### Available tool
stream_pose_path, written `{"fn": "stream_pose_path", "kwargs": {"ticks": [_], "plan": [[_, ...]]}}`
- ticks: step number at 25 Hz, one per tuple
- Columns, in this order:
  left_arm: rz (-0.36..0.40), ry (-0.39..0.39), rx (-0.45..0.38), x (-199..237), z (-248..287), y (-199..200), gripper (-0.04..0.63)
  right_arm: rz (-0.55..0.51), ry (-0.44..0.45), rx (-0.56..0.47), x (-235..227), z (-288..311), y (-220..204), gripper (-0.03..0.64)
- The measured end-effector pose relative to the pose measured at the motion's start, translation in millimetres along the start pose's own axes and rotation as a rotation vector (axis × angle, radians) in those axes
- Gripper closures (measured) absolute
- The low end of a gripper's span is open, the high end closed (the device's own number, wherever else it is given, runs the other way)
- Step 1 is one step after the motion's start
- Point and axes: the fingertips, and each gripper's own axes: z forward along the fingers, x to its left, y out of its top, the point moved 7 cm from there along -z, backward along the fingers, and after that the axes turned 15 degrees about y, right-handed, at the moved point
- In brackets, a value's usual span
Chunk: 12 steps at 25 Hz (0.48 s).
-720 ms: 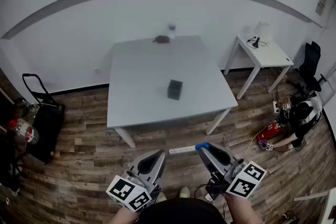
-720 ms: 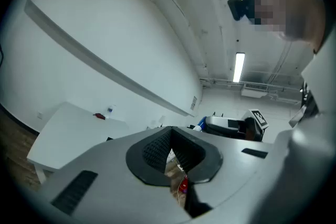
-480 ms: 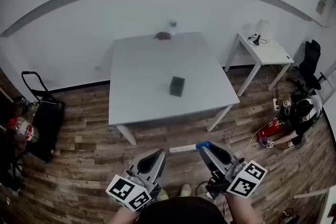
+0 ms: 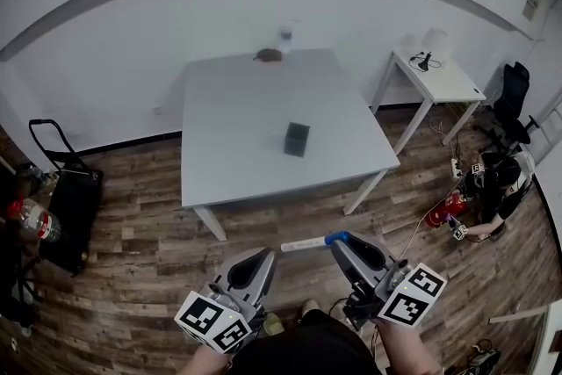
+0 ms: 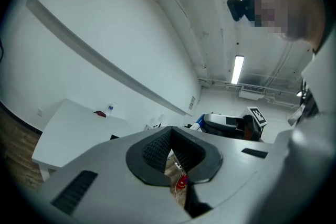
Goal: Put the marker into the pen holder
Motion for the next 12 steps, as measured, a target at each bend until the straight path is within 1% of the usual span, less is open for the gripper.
{"fn": "stream_pose_path", "kwargs": {"ticks": [6,12], "plan": [[-0.004,-0.013,0.011,3.1,7.0,0.6,0.590,-0.001,-0.018,-0.006,-3.3,0.7,2.3,0.546],[0.005,-0.011,0.025,6.2,20.9,-2.1,0.591,0.014,-0.016,-0.015,-20.6,2.7,2.5,0.546]]}}
